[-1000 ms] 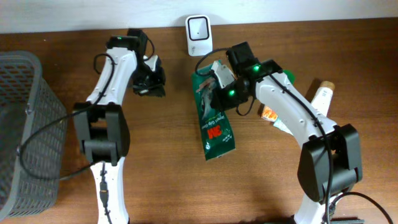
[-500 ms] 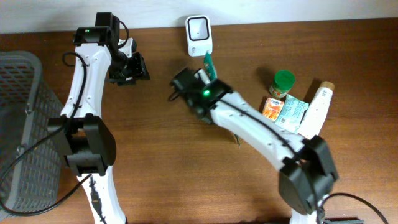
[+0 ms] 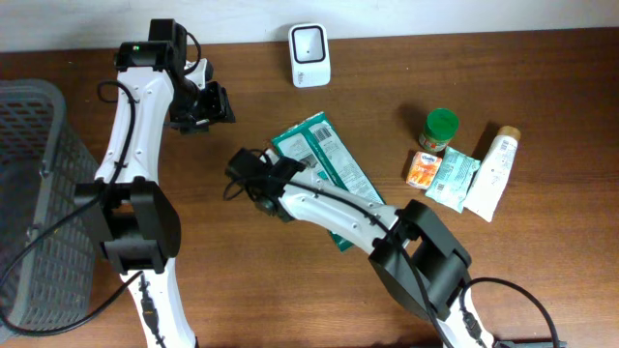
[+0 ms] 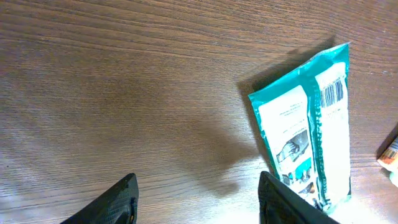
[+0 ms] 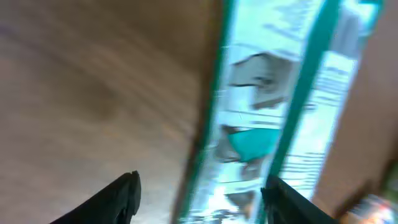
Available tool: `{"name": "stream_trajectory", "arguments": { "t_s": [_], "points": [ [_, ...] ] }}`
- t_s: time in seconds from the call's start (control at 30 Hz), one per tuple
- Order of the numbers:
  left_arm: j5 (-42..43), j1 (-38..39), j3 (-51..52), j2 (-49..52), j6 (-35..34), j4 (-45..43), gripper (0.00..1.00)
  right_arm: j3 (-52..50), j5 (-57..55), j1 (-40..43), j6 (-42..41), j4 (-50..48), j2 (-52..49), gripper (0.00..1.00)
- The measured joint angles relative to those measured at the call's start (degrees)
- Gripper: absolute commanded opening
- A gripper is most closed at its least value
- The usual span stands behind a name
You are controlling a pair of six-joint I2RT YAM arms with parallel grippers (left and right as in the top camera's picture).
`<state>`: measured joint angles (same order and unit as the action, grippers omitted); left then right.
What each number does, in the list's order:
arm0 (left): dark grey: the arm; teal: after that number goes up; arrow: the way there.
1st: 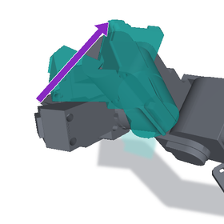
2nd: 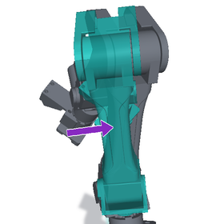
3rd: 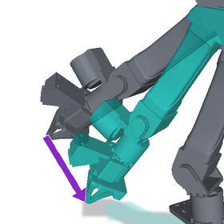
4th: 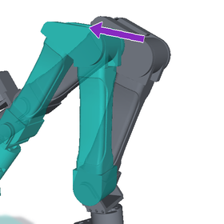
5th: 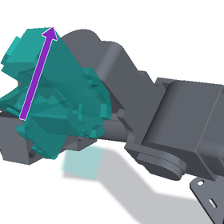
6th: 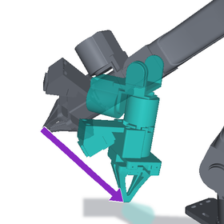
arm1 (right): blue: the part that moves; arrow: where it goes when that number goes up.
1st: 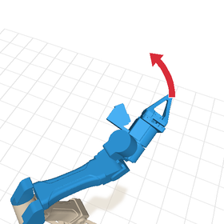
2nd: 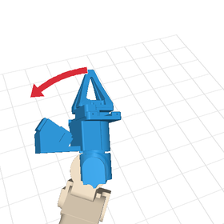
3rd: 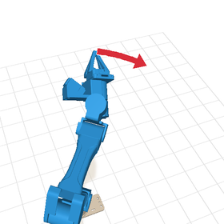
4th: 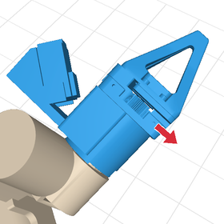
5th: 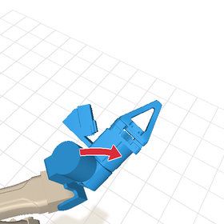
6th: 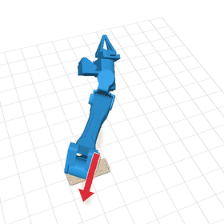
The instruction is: Scan the item barcode
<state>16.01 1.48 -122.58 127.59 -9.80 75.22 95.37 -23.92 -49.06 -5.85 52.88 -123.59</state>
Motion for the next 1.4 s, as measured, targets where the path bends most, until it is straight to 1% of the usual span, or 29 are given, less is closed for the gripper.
{"name": "stream_trajectory", "arguments": {
  "t_s": [0.07,0.1,0.17,0.27,0.3,0.33,0.4,0.5,0.63,0.9,1.03,1.2,1.4],
  "points": [
    [-0.09,-0.02,0.0,0.0,-0.04,-0.02,0.63,0.66,4.44,1.14,-0.07,0.57,0.0,0.61],
    [-0.09,0.0,0.0,0.0,-0.04,0.0,0.62,1.75,8.04,3.56,-0.02,0.76,0.44,0.61],
    [-0.22,0.13,0.0,0.0,-0.04,-0.04,0.56,2.93,12.35,7.13,-0.02,1.16,1.64,0.62],
    [-0.39,1.07,0.0,0.0,0.15,-0.57,0.32,4.61,20.46,16.65,-0.13,1.44,5.62,0.62],
    [-0.44,1.51,0.0,0.0,-0.17,-0.66,0.27,4.9,22.25,18.73,-0.17,1.75,6.34,0.62],
    [-0.48,2.21,0.0,0.0,-0.39,-0.72,0.16,5.38,25.99,22.29,-0.09,2.73,7.21,0.62],
    [-0.7,4.26,0.13,0.0,-1.18,-0.9,0.0,5.6,32.74,28.52,0.83,4.44,7.45,0.61],
    [-0.57,6.6,1.46,0.0,-4.0,-1.75,0.0,5.6,40.06,33.07,2.21,6.25,6.21,0.61],
    [-0.66,9.81,6.67,0.0,-9.2,-4.22,0.0,5.6,46.14,37.0,3.96,7.72,2.73,0.61],
    [-0.44,15.32,16.44,0.0,-17.66,-13.4,0.0,5.6,51.74,39.08,9.2,10.78,0.61,0.61],
    [-0.42,18.16,20.2,0.0,-19.5,-17.14,0.0,4.98,52.59,39.28,11.23,11.1,0.61,0.61],
    [-0.44,19.15,22.86,0.0,-20.09,-19.47,0.0,0.48,52.57,39.3,11.82,8.5,0.61,0.61],
    [-0.46,19.08,23.02,0.0,-20.26,-22.23,0.0,-5.7,52.57,39.3,6.62,2.45,0.61,0.61]
  ]
}}
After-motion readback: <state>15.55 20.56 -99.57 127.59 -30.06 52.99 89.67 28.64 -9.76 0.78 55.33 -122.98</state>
